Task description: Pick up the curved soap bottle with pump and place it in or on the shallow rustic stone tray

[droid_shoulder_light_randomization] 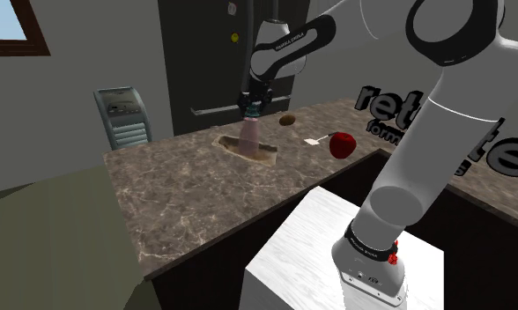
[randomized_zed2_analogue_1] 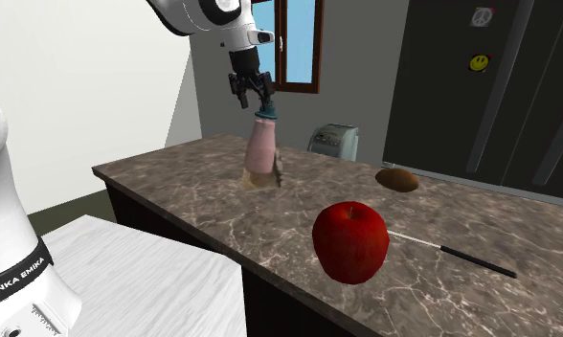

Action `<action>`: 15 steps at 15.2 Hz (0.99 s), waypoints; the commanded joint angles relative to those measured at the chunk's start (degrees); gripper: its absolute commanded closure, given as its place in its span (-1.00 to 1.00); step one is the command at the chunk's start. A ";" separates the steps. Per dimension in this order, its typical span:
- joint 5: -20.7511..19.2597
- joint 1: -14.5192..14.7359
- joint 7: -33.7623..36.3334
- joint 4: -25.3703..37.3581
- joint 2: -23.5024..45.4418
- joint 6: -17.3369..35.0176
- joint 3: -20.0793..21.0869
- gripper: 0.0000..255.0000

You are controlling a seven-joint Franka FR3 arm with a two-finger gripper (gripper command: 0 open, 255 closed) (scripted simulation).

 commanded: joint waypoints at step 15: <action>-0.67 0.14 0.51 2.22 -4.63 -6.82 0.36 -1.00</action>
